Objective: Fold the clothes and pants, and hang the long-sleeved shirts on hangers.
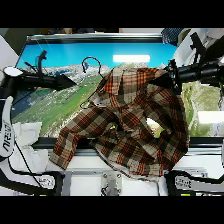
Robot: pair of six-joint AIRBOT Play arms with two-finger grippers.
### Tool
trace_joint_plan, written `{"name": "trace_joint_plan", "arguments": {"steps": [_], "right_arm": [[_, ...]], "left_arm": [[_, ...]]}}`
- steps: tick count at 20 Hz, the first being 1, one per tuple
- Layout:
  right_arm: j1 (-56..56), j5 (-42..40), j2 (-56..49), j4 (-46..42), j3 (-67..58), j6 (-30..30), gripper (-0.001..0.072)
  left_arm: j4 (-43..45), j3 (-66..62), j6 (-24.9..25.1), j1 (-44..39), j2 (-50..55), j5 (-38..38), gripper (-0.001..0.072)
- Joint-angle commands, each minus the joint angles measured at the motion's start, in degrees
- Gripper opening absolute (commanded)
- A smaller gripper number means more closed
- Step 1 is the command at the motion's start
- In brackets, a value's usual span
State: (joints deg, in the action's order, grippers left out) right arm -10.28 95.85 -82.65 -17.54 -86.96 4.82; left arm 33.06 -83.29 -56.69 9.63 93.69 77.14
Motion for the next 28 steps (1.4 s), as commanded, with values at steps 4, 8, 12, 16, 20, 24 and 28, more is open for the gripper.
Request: {"name": "trace_joint_plan", "arguments": {"steps": [4, 8, 12, 16, 20, 24, 28], "right_arm": [[0.0, 0.0, 0.1, 0.1, 0.0, 0.9, 0.0022], [0.0, 0.0, 0.1, 0.1, 0.0, 0.9, 0.0022], [0.0, 0.0, 0.1, 0.0, 0.0, 1.3, 0.0022], [-0.1, -3.8, 2.0, 0.9, -0.1, 5.7, 0.0022], [-1.3, -8.7, 6.4, 1.0, -0.1, 6.6, 0.0021], [-1.7, -11.4, 9.2, 2.0, -0.2, 9.0, 0.0020], [-1.7, -11.3, 10.2, 8.0, -0.2, 9.0, 0.0020]], "left_arm": [[-2.6, 0.0, -2.1, -7.7, 7.8, 3.5, 0.0478], [-2.7, 0.0, -2.1, -10.2, 9.4, 3.0, 0.0478], [-2.7, 0.0, -2.1, -11.8, 9.5, 3.1, 0.0319], [-2.6, -0.1, -2.3, -9.9, 8.6, 3.8, 0.0018], [0.2, -0.1, -2.3, -6.6, 4.3, 3.0, 0.0017], [9.1, -0.1, -3.9, -7.2, 2.1, 2.5, 0.0018], [9.0, -0.1, -4.4, -7.2, 2.1, 1.5, 0.0018]]}}
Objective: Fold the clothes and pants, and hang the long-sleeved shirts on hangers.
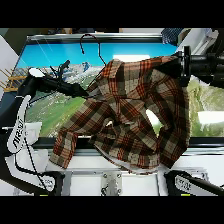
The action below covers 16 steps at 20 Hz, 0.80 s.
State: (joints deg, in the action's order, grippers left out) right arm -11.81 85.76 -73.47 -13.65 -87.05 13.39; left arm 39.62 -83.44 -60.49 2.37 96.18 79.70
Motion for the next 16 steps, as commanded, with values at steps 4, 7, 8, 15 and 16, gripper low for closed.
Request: {"name": "trace_joint_plan", "arguments": {"steps": [4, 7, 8, 15, 16], "right_arm": [[-1.1, -3.3, 1.5, 3.4, -0.1, 2.2, 0.0020], [-1.8, -3.3, 1.7, 3.3, -0.1, 3.1, 0.0020], [-1.8, -2.6, 1.7, 3.3, -0.1, 3.2, 0.0020], [-1.7, -0.2, 1.7, -6.5, -0.1, 7.5, 0.0020], [-1.7, -0.2, 1.7, -7.9, -0.1, 8.0, 0.0019]], "left_arm": [[2.4, 0.0, -1.1, 1.0, -1.0, -1.8, 0.0018], [2.5, 0.0, -1.0, 1.9, -2.1, -1.9, 0.0018], [2.5, 0.0, -1.0, 1.9, -2.7, -2.6, 0.0018], [2.5, 0.0, -1.5, 2.7, -7.4, -8.4, 0.0018], [2.5, 0.0, -1.5, 2.7, -8.2, -8.8, 0.0018]]}}
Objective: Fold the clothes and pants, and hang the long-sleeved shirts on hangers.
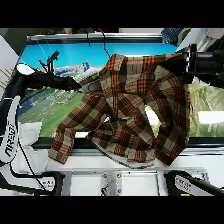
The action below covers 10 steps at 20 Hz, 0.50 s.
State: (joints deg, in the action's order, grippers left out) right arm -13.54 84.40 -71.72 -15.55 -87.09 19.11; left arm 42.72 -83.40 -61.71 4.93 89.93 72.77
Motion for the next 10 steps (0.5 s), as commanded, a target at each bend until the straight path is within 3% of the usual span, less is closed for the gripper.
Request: {"name": "trace_joint_plan", "arguments": {"steps": [1, 4, 7, 10], "right_arm": [[0.1, 1.1, 0.0, -7.2, 0.0, 2.6, 0.0020], [0.2, 0.0, 0.0, -8.0, 0.0, 5.3, 0.0020], [1.9, -6.3, 0.1, -7.8, 0.0, 9.7, 0.0019], [6.1, -12.6, 0.2, -7.5, 0.0, 10.2, 0.0019]], "left_arm": [[-0.7, 0.0, -0.3, 0.0, -2.8, -2.5, 0.0018], [-0.7, 0.0, -1.0, -0.2, -6.0, -3.5, 0.0018], [0.1, 0.0, -2.4, -1.2, -11.0, -3.2, 0.0017], [6.6, 0.2, -4.9, -6.0, -16.8, -3.0, 0.0018]]}}
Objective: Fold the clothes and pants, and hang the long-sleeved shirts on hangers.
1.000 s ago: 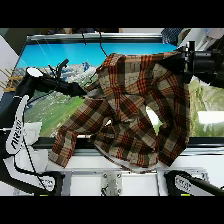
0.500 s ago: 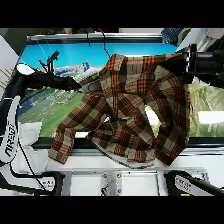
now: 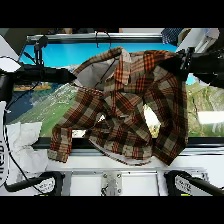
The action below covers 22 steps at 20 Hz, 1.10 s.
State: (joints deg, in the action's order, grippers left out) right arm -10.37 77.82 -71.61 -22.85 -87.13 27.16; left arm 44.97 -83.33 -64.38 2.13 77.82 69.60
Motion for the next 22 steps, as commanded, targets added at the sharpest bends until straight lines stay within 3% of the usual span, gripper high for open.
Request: {"name": "trace_joint_plan", "arguments": {"steps": [1, 4, 7, 13, 19, 20, 21, 22], "right_arm": [[4.5, -7.7, 0.2, 0.2, 0.0, 2.3, 0.0019], [6.7, -12.5, 0.3, 4.4, 0.0, 2.3, 0.0020], [7.0, -15.5, 0.4, 11.0, 0.0, 2.1, 0.0020], [7.0, -16.5, 1.1, 15.3, 0.0, 1.1, 0.0020], [7.0, -16.5, 3.0, 19.4, 0.0, -1.9, 0.0020], [7.0, -16.5, 3.2, 20.4, 0.0, -2.5, 0.0020], [7.0, -16.5, 3.3, 20.8, 0.0, -2.8, 0.0019], [7.0, -16.5, 3.4, 20.5, 0.0, -2.8, 0.0020]], "left_arm": [[7.7, 0.1, -3.6, -5.3, -6.3, 0.2, 0.0018], [15.9, 0.1, -8.6, -10.6, -10.5, -0.1, 0.0018], [16.9, 0.1, -11.7, -14.6, -12.9, -1.3, 0.0018], [17.0, 0.0, -12.2, -27.1, -11.2, -11.8, 0.0019], [16.4, 0.0, -12.5, -26.9, -5.8, -16.4, 0.0021], [16.4, 0.0, -13.7, -26.1, -5.6, -16.4, 0.0110], [16.3, 0.0, -14.3, -25.3, -5.7, -16.9, 0.0384], [16.4, 0.0, -15.0, -24.5, -6.4, -18.0, 0.0565]]}}
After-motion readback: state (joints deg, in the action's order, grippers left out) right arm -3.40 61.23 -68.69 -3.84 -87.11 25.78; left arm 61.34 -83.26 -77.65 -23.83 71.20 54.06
